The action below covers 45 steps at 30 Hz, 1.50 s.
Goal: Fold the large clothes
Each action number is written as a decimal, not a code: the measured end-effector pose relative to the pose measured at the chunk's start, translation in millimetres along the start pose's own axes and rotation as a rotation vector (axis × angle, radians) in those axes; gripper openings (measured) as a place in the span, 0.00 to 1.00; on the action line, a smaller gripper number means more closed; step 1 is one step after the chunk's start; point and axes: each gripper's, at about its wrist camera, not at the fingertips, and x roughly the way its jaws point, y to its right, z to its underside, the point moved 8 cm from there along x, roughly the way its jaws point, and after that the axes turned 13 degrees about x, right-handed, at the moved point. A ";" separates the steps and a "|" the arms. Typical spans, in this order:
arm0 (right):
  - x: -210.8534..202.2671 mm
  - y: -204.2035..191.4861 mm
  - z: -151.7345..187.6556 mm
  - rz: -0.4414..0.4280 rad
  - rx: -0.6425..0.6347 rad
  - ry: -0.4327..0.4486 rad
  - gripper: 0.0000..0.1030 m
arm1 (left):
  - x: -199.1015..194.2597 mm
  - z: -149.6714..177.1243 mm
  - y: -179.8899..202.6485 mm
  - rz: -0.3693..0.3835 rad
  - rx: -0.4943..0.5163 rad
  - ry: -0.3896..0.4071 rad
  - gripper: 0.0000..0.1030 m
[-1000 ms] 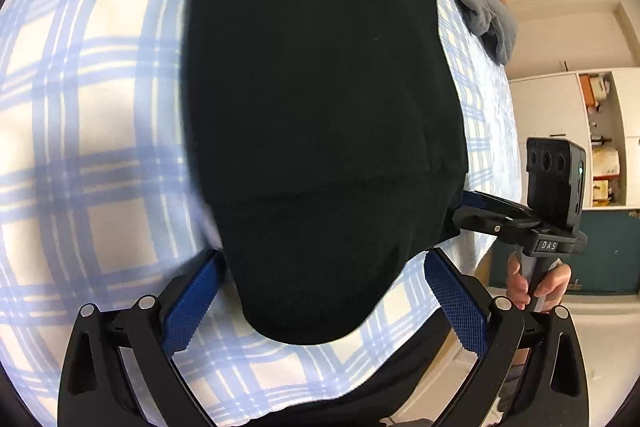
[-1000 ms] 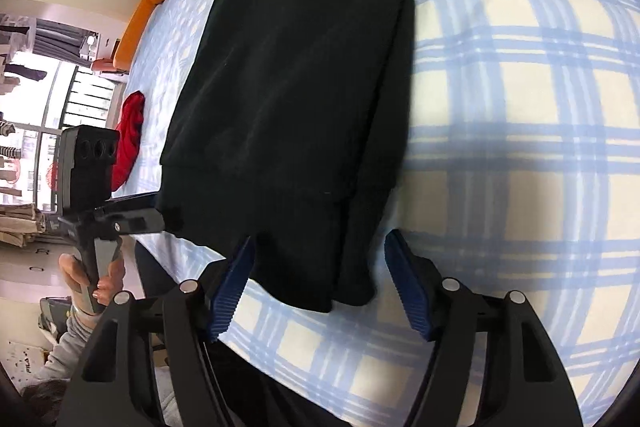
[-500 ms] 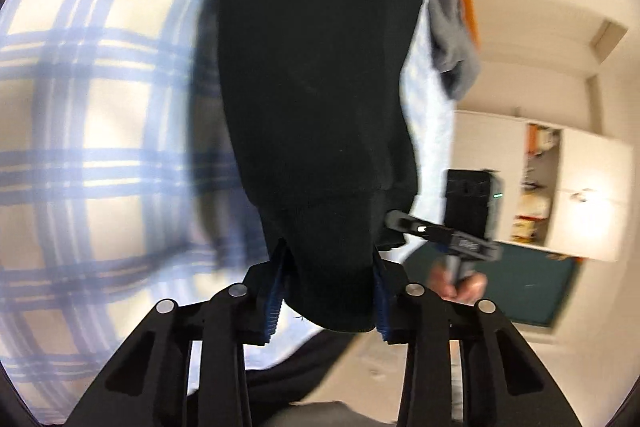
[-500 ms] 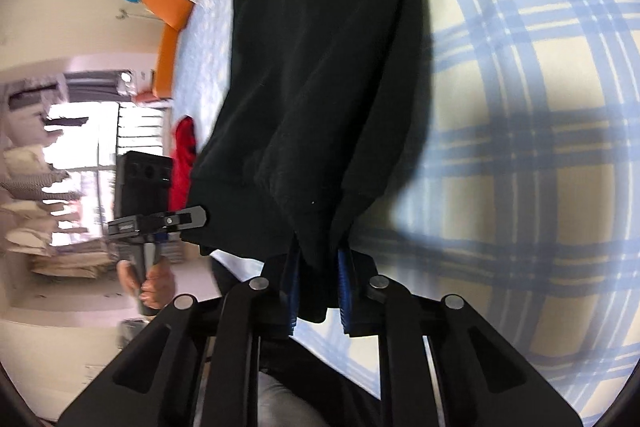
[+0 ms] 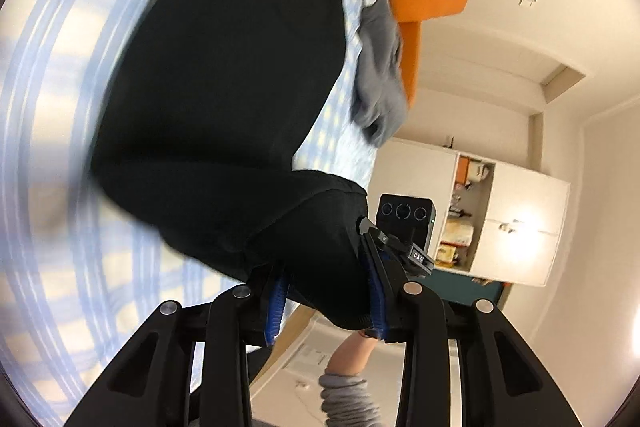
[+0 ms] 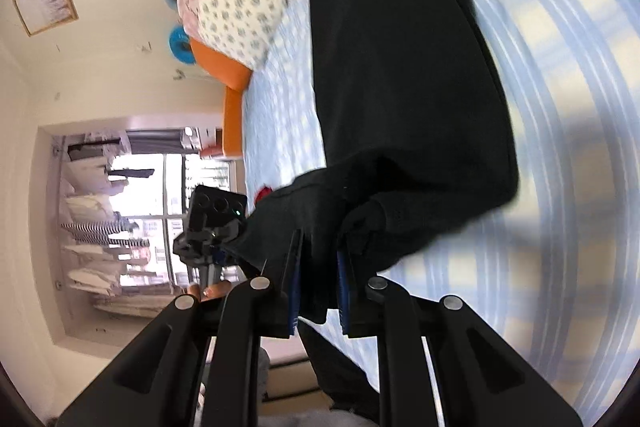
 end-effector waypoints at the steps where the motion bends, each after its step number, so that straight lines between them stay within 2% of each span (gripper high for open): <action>1: -0.1 -5.7 -9.0 -0.001 0.003 0.010 0.15 | 0.1 -8.8 0.6 0.002 -0.002 0.005 0.37; 6: 14.4 -16.7 -64.0 0.011 0.042 0.040 0.15 | -2.7 -71.3 -14.5 0.014 -0.067 0.049 0.37; 11: 33.2 -5.4 -120.0 0.003 0.116 0.083 0.15 | 2.2 -122.6 -49.2 0.051 -0.164 0.096 0.37; 17: 52.1 25.8 -153.9 -0.015 0.200 0.124 0.15 | 16.7 -145.7 -96.4 0.131 -0.270 0.130 0.37; 21: 52.9 31.6 -152.4 -0.054 0.201 0.132 0.17 | 18.3 -144.0 -86.9 0.108 -0.226 0.106 0.38; 22: 47.8 28.2 -149.5 -0.061 0.192 0.136 0.26 | 14.7 -143.0 -79.5 0.085 -0.202 0.093 0.38; 24: 27.5 13.8 -144.0 -0.032 0.129 0.202 0.60 | 6.6 -136.9 -57.7 0.008 -0.122 0.068 0.40; 25: 17.8 3.9 -143.1 -0.015 0.100 0.242 0.84 | 2.7 -132.3 -49.6 -0.015 -0.086 0.060 0.41; 26: -0.7 -7.3 -139.4 -0.011 0.060 0.290 0.85 | -1.5 -128.6 -37.2 -0.045 -0.047 0.052 0.43; 28: -24.5 -30.0 -129.3 -0.025 -0.014 0.317 0.82 | -7.0 -121.1 -16.7 -0.105 0.006 0.021 0.49; 29: -35.1 -40.0 -122.4 -0.022 -0.052 0.325 0.77 | -8.5 -118.9 -10.2 -0.112 0.019 0.015 0.57; 30: -43.2 -48.8 -115.2 -0.006 -0.091 0.336 0.75 | -14.9 -118.8 4.9 -0.109 0.066 0.043 0.88; 31: -48.5 -59.7 -105.8 0.027 -0.152 0.346 0.70 | -23.7 -121.8 15.3 -0.132 0.111 0.090 0.97; 33: -47.0 -74.8 -90.4 0.083 -0.243 0.345 0.65 | -43.0 -124.8 30.9 -0.178 0.158 0.158 0.97; 35: -31.5 -88.7 -68.9 0.111 -0.330 0.300 0.59 | -56.4 -130.5 46.7 -0.139 0.159 0.211 0.97; 36: -24.0 -91.2 -62.3 0.123 -0.352 0.283 0.58 | -58.8 -129.3 49.7 -0.156 0.169 0.217 0.97; 38: 4.2 -94.8 -48.2 0.186 -0.413 0.243 0.53 | -48.5 -124.2 52.1 -0.204 0.193 0.188 0.97; 40: 31.8 -93.9 -42.2 0.256 -0.454 0.216 0.48 | -20.6 -113.2 53.0 -0.179 0.226 0.113 0.97; 41: 49.3 -87.4 -41.2 0.311 -0.467 0.188 0.39 | -9.0 -105.6 50.4 -0.167 0.242 0.082 0.97; 43: 71.4 -69.7 -46.8 0.419 -0.454 0.188 0.37 | 17.8 -86.8 43.0 -0.145 0.280 0.015 0.97; 45: 88.9 -56.1 -55.3 0.446 -0.432 0.172 0.32 | 39.5 -80.4 33.9 -0.134 0.288 -0.009 0.97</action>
